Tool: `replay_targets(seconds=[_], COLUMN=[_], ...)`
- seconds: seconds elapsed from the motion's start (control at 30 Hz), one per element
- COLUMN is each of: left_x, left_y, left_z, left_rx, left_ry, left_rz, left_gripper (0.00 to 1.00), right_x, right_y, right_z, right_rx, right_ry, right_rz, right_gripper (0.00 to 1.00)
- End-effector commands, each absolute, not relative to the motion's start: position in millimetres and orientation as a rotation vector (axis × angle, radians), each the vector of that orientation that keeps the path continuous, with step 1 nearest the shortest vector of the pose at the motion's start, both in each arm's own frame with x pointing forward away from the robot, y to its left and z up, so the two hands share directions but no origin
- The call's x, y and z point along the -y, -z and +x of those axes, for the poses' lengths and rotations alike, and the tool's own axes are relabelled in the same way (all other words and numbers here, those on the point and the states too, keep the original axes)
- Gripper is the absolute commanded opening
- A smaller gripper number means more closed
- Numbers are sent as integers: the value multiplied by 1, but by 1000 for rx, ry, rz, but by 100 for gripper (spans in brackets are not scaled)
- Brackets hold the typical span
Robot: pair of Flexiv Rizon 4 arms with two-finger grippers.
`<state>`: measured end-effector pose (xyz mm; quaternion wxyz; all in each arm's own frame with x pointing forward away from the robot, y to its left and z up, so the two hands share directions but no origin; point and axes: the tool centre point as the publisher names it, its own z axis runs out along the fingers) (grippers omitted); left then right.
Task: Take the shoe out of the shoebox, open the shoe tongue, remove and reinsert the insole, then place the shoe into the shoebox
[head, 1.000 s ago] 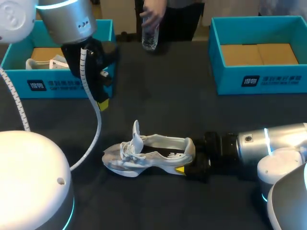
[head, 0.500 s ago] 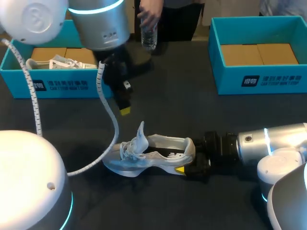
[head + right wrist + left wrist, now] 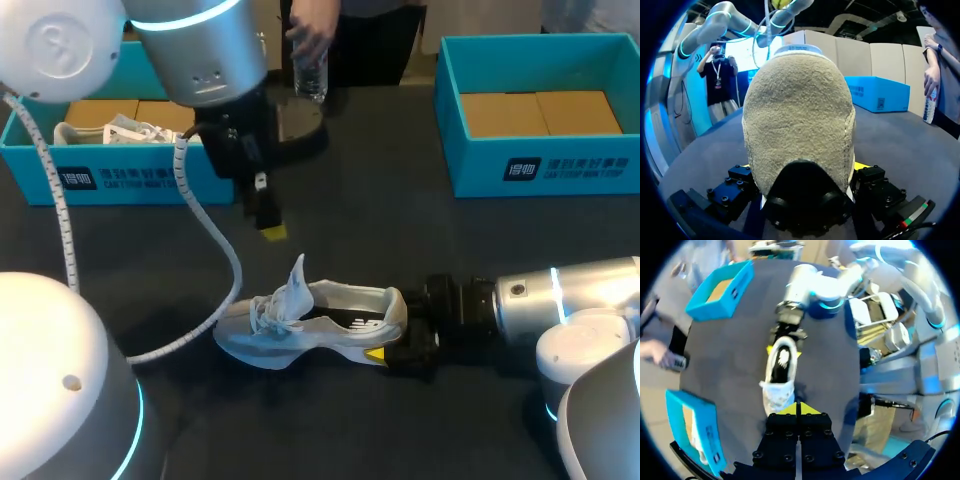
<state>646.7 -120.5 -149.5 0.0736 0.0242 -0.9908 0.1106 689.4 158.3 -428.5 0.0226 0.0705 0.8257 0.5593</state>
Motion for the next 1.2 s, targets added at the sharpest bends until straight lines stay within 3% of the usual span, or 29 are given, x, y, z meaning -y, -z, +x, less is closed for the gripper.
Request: replay_targets(seconds=[0.03,1.2], left_x=[140,186], left_y=[153,197], left_z=[655,651], left_rx=[2938,2973], left_ry=[-299,-380], left_rz=[17,-208], left_gripper=[0,0], right_x=[-161,-161], right_y=[431,431], right_z=[689,689], right_rx=[-2559,-2559], right_ry=[-1727,-1727], right_rz=[218,218], right_gripper=[0,0])
